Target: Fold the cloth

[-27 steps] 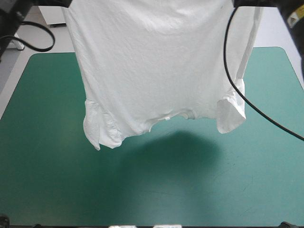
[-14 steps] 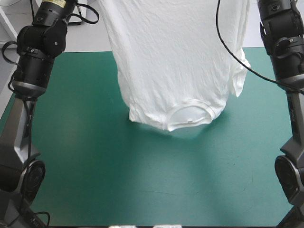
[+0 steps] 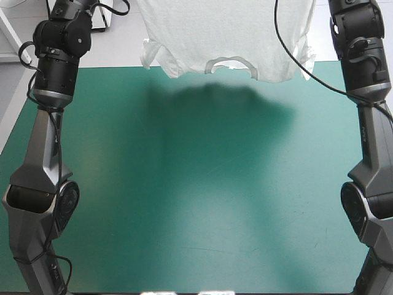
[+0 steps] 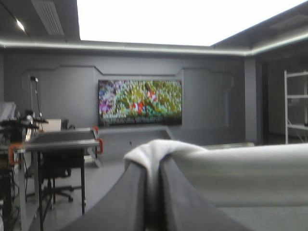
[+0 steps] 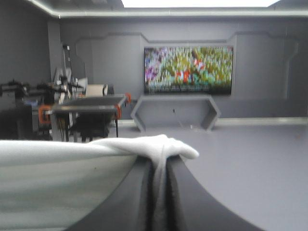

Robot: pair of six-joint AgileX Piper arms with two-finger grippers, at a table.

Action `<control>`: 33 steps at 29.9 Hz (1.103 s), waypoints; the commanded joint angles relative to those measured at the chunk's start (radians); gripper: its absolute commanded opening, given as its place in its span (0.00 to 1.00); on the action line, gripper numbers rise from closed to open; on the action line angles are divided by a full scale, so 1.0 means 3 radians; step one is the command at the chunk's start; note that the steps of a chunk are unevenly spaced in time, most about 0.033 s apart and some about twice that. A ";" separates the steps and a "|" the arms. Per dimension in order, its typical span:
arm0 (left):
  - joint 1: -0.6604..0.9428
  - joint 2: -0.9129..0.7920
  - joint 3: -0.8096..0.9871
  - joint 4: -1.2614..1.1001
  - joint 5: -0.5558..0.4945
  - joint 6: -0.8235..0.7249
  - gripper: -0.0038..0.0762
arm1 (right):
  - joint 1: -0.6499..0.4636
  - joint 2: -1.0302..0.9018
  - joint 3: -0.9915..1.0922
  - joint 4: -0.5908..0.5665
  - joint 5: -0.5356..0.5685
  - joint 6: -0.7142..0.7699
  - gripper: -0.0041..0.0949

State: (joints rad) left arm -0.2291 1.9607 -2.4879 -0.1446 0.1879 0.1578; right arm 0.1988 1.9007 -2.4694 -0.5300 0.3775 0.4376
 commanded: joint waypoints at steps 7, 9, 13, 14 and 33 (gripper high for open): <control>0.0011 0.0403 -0.0103 -0.0034 0.1057 -0.0029 0.04 | -0.0037 0.0443 -0.0053 0.0613 0.1062 -0.0527 0.02; 0.0011 0.0511 -0.0103 -0.0034 0.1271 -0.0053 0.04 | -0.0076 0.0573 -0.0053 0.0716 0.1205 -0.0534 0.02; 0.0011 0.0627 -0.0091 0.0059 0.1744 -0.0153 0.04 | -0.0229 0.0740 -0.0023 0.1220 0.1446 -0.0824 0.02; 0.0011 0.0634 -0.0059 0.0104 0.1770 -0.0225 0.04 | -0.0278 0.0739 0.0044 0.1335 0.1453 -0.0898 0.02; -0.0165 -0.1163 0.3669 0.0278 0.0578 -0.0614 0.04 | -0.0319 -0.1216 0.4390 0.1387 0.0129 -0.0951 0.02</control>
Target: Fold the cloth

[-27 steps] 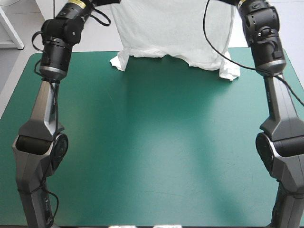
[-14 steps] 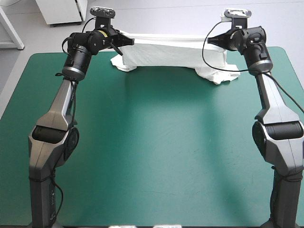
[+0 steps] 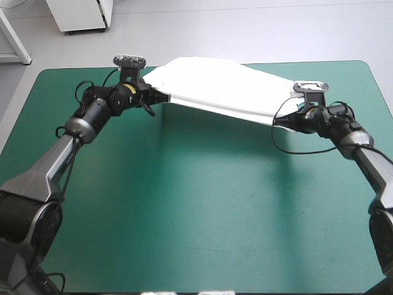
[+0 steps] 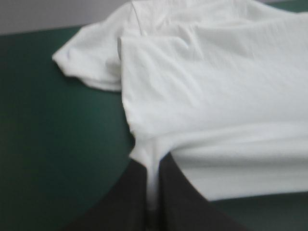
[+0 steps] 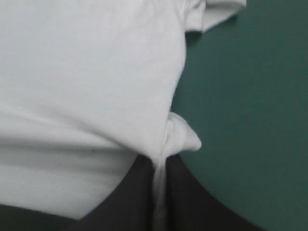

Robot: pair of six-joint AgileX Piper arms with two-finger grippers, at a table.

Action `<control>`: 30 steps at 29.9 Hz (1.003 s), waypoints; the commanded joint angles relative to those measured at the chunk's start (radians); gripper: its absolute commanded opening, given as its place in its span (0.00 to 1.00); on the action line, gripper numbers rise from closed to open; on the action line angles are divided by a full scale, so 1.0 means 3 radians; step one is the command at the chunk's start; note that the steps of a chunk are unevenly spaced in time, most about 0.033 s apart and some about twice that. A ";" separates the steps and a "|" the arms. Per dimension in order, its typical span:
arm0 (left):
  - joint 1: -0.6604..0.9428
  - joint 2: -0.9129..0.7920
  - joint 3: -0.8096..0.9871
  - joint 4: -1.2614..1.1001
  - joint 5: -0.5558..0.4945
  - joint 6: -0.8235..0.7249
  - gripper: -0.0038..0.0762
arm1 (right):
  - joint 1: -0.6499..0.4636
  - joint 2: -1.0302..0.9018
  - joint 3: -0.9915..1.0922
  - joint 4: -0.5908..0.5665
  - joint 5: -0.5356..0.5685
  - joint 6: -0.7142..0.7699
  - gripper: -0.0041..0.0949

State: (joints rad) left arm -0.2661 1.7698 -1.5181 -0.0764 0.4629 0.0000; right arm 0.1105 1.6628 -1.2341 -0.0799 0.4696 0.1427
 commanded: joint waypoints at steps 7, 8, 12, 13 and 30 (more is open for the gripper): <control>-0.0269 -0.1374 0.1808 0.0051 -0.0518 -0.0470 0.04 | 0.0044 -0.1084 0.1049 -0.0003 -0.0034 0.0032 0.02; -0.0312 -0.1516 0.1956 0.0045 -0.0512 -0.0523 0.04 | 0.0067 -0.1184 0.1149 0.0011 0.0017 0.0032 0.02; -0.0429 -0.1948 0.2375 0.0047 -0.0414 -0.0690 0.04 | 0.0189 -0.1578 0.1524 0.0049 0.0173 0.0047 0.02; -0.0458 -0.2051 0.2482 0.0047 -0.0334 -0.0732 0.04 | 0.0224 -0.1681 0.1613 0.0064 0.0228 0.0083 0.02; -0.0669 -0.2622 0.3012 -0.0119 0.0689 -0.0976 0.04 | 0.0374 -0.2544 0.2169 0.0220 0.1001 0.0259 0.05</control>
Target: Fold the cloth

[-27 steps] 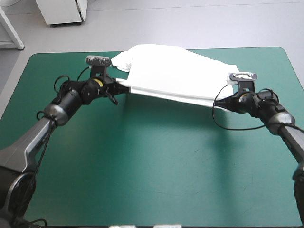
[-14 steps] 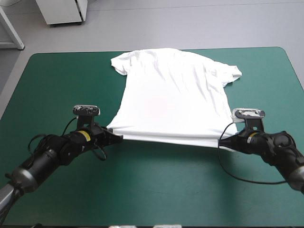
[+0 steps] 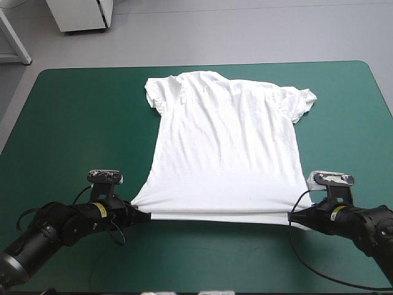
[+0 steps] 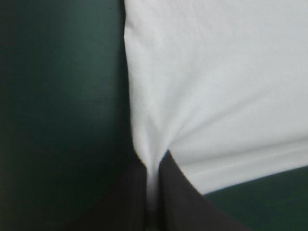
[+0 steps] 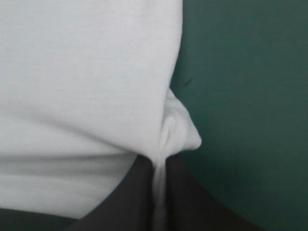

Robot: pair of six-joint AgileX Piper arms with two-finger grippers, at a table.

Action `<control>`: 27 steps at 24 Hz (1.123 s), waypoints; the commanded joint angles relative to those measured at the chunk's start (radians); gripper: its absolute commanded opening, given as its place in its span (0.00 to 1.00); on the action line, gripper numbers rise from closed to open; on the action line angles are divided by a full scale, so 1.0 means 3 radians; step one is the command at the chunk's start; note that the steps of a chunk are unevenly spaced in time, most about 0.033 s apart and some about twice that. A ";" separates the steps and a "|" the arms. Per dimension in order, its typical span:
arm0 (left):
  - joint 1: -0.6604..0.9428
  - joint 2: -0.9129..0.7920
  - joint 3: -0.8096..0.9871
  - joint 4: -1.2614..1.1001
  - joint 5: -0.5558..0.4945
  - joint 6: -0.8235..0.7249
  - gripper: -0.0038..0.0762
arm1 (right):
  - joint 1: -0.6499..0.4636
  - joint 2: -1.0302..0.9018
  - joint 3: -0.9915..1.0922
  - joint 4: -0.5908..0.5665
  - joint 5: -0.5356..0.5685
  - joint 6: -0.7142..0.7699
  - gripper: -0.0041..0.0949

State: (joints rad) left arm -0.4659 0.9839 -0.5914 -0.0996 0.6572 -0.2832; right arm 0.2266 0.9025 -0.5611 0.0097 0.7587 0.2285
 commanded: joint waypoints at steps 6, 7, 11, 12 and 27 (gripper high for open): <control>-0.0003 0.0030 -0.0115 -0.0253 0.0510 0.0064 0.30 | -0.0013 0.0021 -0.0074 0.0158 0.0341 -0.0150 0.56; 0.0003 0.0030 -0.0147 -0.0294 0.0620 0.0109 0.37 | -0.0013 0.0015 -0.0082 0.0188 0.0368 -0.0143 0.63; 0.0003 0.0030 -0.0438 -0.0255 0.1019 0.0201 0.64 | -0.0013 0.0009 -0.0233 0.0203 0.0519 -0.0121 0.70; 0.0003 0.0030 -0.0530 -0.0176 0.1046 0.0225 0.68 | -0.0013 0.0009 -0.0299 0.0165 0.0544 -0.0091 0.68; 0.0446 0.1750 -0.3231 0.0393 0.1414 0.0458 0.69 | -0.0025 0.0749 -0.2189 -0.0696 0.0751 0.0301 0.57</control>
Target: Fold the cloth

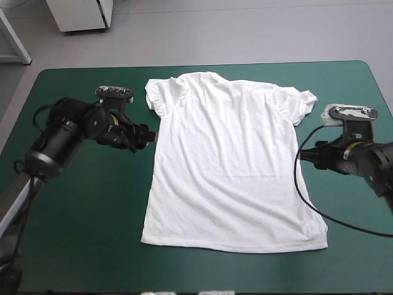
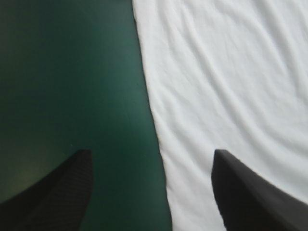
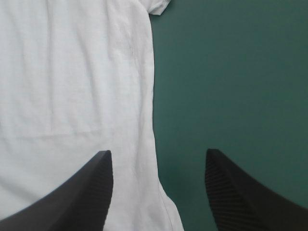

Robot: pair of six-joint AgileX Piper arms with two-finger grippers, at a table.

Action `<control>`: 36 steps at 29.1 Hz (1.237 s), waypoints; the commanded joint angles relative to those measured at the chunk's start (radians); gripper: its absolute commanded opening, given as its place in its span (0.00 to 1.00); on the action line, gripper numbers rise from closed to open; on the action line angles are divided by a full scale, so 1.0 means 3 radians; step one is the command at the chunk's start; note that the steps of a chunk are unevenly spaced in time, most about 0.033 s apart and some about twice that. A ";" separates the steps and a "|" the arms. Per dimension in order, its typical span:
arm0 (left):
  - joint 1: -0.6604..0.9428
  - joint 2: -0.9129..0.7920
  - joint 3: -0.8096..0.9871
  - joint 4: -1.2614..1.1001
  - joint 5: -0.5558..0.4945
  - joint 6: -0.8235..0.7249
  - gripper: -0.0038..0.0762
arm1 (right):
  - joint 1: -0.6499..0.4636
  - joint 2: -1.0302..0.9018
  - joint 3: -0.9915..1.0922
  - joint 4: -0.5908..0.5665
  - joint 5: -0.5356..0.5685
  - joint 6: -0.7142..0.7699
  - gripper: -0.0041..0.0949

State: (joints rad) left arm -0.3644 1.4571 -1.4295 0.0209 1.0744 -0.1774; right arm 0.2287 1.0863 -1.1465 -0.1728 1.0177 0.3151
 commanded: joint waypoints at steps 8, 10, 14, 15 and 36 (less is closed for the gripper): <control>0.0130 0.1061 -0.1286 0.0034 0.0109 0.0253 0.68 | -0.0501 0.0794 -0.0697 0.0328 -0.0233 -0.0178 0.57; 0.0130 0.1231 -0.1355 0.0034 0.0101 0.0253 0.68 | -0.0599 0.0885 -0.0774 0.0522 -0.0218 -0.0338 0.57; 0.0130 0.1514 -0.1455 0.0034 0.0060 0.0253 0.68 | -0.0634 0.0940 -0.0817 0.0576 -0.0222 -0.0385 0.57; 0.0130 0.1587 -0.1491 0.0034 0.0039 0.0253 0.68 | -0.0634 0.0940 -0.0817 0.0576 -0.0232 -0.0401 0.57; 0.0130 0.2377 -0.1818 0.0004 0.0004 0.0260 0.09 | -0.0634 0.0940 -0.0817 0.0576 -0.0232 -0.0487 0.55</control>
State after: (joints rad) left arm -0.3271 2.2155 -1.9486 0.0064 1.0822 -0.1031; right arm 0.0492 1.3952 -1.3591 0.0000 0.9937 0.1792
